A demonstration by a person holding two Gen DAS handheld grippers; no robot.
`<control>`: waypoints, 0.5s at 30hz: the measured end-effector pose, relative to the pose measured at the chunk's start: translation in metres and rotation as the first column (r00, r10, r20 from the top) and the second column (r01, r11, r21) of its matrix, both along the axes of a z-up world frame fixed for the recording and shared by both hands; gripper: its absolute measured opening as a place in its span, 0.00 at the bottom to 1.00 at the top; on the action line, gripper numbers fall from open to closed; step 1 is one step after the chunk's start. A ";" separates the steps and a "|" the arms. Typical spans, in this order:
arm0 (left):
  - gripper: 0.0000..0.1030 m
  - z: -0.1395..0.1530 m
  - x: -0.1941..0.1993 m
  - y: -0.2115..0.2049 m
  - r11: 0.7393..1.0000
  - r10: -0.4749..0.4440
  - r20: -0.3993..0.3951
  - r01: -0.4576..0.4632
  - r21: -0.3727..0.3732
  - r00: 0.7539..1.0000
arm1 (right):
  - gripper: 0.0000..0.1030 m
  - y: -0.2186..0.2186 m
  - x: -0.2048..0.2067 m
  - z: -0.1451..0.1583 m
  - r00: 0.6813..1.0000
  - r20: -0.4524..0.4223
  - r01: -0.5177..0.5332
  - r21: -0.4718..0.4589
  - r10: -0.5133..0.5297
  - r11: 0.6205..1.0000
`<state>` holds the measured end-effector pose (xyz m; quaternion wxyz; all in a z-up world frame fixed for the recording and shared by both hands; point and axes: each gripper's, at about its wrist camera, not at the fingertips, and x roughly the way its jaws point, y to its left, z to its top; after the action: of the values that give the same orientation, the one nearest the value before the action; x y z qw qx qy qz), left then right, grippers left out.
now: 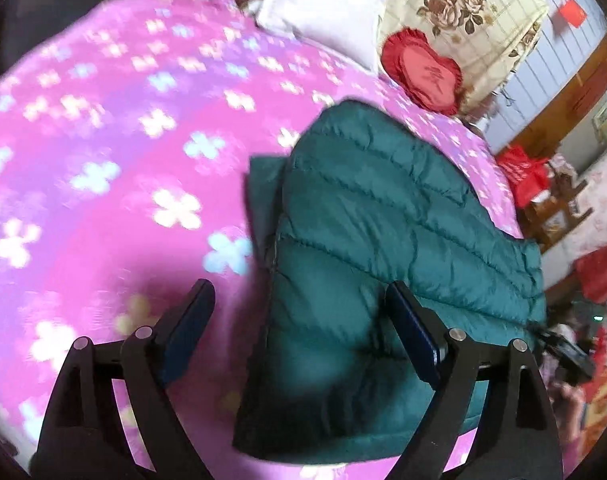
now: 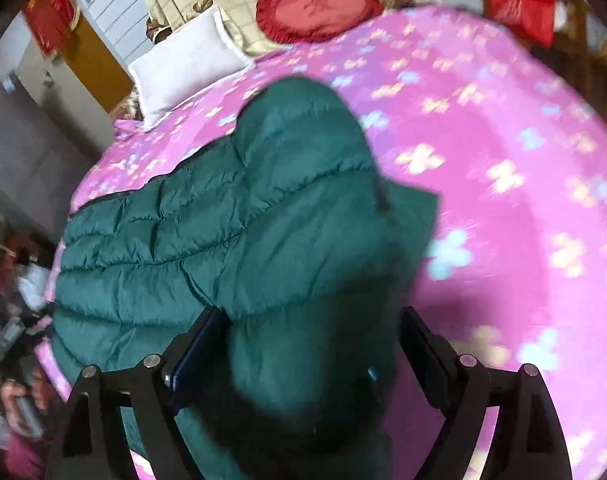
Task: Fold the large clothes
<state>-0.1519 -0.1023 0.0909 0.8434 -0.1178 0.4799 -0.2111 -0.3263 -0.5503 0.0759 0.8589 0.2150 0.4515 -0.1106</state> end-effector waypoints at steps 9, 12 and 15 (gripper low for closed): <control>0.85 0.043 -0.052 -0.039 0.983 -0.061 0.217 0.021 0.182 0.974 | 0.85 0.061 -0.027 0.052 0.987 0.159 -0.027 -0.006 0.027 1.000; 0.85 0.045 -0.067 -0.057 0.980 -0.077 0.248 0.028 0.195 0.966 | 0.85 0.098 -0.021 0.051 0.980 0.199 -0.027 0.003 0.026 1.000; 0.85 0.045 -0.076 -0.076 0.981 -0.097 0.253 0.050 0.186 0.962 | 0.85 0.125 -0.015 0.046 0.973 0.230 -0.020 0.000 0.020 1.000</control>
<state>-0.2282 -0.1787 0.1357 0.8979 0.0047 0.3855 -0.2124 -0.3415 -0.4255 0.1218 0.9061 0.2229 0.3514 -0.0758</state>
